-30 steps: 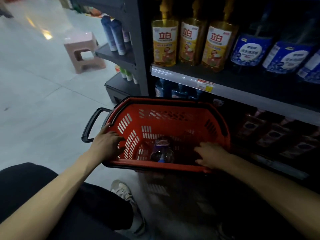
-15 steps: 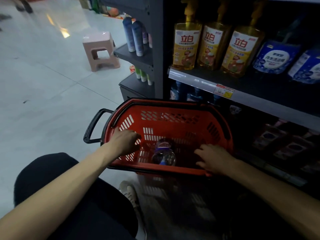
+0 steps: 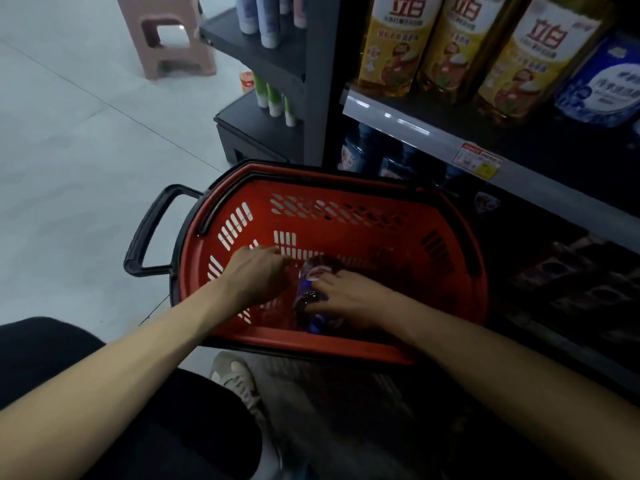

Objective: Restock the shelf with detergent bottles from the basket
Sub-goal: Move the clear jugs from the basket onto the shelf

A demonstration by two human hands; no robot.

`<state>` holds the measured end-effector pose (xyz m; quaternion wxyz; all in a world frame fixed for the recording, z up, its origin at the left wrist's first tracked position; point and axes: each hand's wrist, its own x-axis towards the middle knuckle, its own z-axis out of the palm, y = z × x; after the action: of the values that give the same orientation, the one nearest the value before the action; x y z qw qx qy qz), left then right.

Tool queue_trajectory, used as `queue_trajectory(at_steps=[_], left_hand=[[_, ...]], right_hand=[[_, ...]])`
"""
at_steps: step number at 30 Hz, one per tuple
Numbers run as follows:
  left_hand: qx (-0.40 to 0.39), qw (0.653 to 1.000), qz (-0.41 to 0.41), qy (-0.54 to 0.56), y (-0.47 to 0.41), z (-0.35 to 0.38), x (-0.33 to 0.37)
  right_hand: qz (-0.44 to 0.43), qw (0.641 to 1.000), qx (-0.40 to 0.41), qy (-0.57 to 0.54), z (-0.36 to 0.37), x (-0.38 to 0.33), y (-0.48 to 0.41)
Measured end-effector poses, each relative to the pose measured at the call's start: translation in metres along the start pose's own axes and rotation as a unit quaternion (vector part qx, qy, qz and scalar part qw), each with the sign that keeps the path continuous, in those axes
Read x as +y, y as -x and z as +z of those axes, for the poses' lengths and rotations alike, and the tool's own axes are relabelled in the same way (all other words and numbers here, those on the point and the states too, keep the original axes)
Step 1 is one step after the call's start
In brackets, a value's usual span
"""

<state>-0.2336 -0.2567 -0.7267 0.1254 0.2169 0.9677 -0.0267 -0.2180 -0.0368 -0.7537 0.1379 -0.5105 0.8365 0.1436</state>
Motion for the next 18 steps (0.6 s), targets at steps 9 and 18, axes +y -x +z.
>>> queue_trajectory(at_steps=[9, 18], left_hand=[[-0.046, 0.994, -0.063, 0.079, 0.015, 0.023, -0.027], [0.028, 0.975, -0.142, 0.166, 0.013, 0.023, -0.035]], right_hand=[[-0.128, 0.989, 0.071, -0.027, 0.042, -0.005, -0.046], [0.069, 0.961, 0.187, -0.191, 0.049, 0.004, -0.054]])
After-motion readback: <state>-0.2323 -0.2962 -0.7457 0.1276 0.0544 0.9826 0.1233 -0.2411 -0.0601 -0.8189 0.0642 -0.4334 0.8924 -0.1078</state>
